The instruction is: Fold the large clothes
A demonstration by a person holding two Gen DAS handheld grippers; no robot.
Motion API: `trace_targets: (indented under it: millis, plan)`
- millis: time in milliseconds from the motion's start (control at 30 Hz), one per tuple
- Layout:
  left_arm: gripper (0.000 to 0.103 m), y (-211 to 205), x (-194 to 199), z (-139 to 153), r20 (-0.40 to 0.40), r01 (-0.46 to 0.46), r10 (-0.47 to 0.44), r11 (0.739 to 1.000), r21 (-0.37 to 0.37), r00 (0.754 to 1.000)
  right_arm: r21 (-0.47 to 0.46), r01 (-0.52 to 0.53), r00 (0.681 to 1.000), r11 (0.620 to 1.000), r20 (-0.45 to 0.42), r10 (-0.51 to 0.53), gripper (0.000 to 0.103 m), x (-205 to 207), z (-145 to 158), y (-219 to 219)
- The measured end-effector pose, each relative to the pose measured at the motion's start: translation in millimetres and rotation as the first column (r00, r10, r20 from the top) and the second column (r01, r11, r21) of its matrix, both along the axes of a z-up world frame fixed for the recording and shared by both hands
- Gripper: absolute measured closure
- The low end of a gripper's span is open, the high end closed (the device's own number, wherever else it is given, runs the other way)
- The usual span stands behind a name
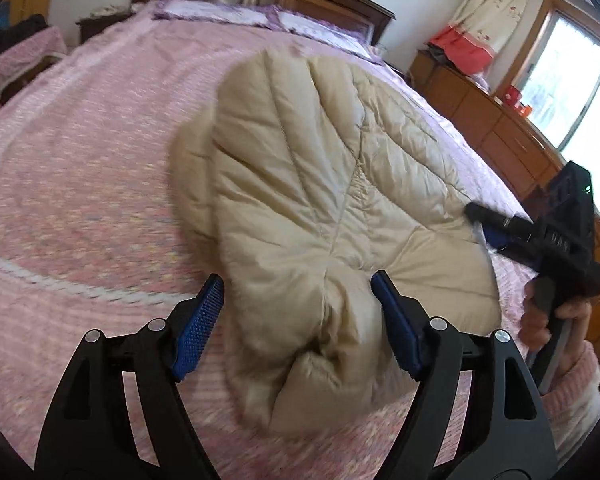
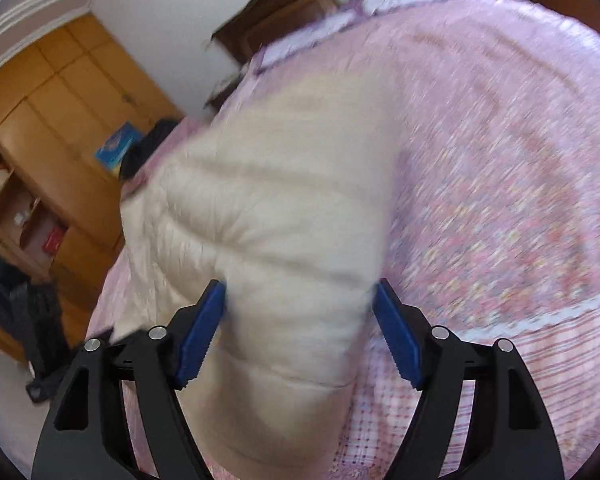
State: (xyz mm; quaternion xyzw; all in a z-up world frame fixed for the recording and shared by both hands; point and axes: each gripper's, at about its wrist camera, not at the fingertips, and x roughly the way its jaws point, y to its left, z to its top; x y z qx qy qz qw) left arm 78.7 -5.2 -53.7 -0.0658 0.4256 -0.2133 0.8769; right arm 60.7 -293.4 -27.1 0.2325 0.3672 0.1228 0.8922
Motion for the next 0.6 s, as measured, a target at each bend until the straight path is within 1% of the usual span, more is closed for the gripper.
trace_targets:
  millis: [33, 67, 167, 233, 267, 300, 333, 367, 467, 500, 533, 600]
  plan:
    - [0.027, 6, -3, 1, 0.009, -0.017, 0.017, 1.000, 0.005, 1.000, -0.007, 0.019, 1.000, 1.000, 0.012, -0.019, 0.033, 2, 3, -1]
    - [0.027, 12, -6, 3, 0.015, -0.041, 0.041, 0.999, 0.009, 0.999, -0.016, 0.032, 0.999, 0.999, 0.015, -0.031, 0.038, 6, 3, -2]
    - [0.027, 24, -7, 8, 0.007, -0.109, 0.109, 0.994, 0.034, 0.994, -0.031, 0.013, 1.000, 0.999, -0.013, -0.013, 0.048, 25, -4, 15]
    - [0.027, 32, -2, 3, -0.007, -0.141, 0.142, 0.987, 0.077, 0.990, -0.086, -0.002, 1.000, 0.996, -0.020, 0.000, 0.048, 28, -8, 29]
    - [0.027, 33, 1, 1, -0.016, -0.149, 0.151, 0.985, 0.088, 0.988, -0.132, -0.020, 1.000, 0.991, -0.024, 0.017, 0.048, 35, -10, 41]
    - [0.027, 36, 6, -3, -0.034, -0.159, 0.163, 0.982, 0.100, 0.986, -0.150, -0.030, 0.999, 0.988, -0.026, 0.027, 0.048, 43, -10, 46]
    - [0.027, 39, 12, -9, -0.052, -0.169, 0.175, 0.980, 0.104, 0.983, -0.171, -0.045, 0.999, 0.984, -0.029, 0.041, 0.048, 49, -12, 54]
    - [0.027, 35, 5, -10, -0.062, -0.177, 0.184, 0.979, 0.104, 0.981, -0.192, -0.061, 0.998, 0.980, -0.038, 0.055, 0.048, 54, -15, 60]
    - [0.026, 41, 11, -17, -0.089, -0.194, 0.203, 0.976, 0.094, 0.975, -0.211, -0.076, 0.996, 0.975, -0.058, 0.065, 0.048, 60, -21, 63]
    - [0.027, 43, 10, -14, -0.089, -0.198, 0.205, 0.977, 0.083, 0.975, -0.216, -0.071, 0.997, 0.974, -0.057, 0.060, 0.048, 58, -19, 62]
    - [0.028, 42, 8, -7, -0.071, -0.198, 0.204, 0.977, 0.079, 0.976, -0.213, -0.064, 0.997, 0.975, -0.055, 0.054, 0.048, 57, -16, 60]
    - [0.031, 41, -5, 11, -0.005, -0.197, 0.198, 0.977, 0.078, 0.980, -0.187, -0.044, 0.998, 0.981, -0.042, 0.037, 0.049, 49, -9, 56]
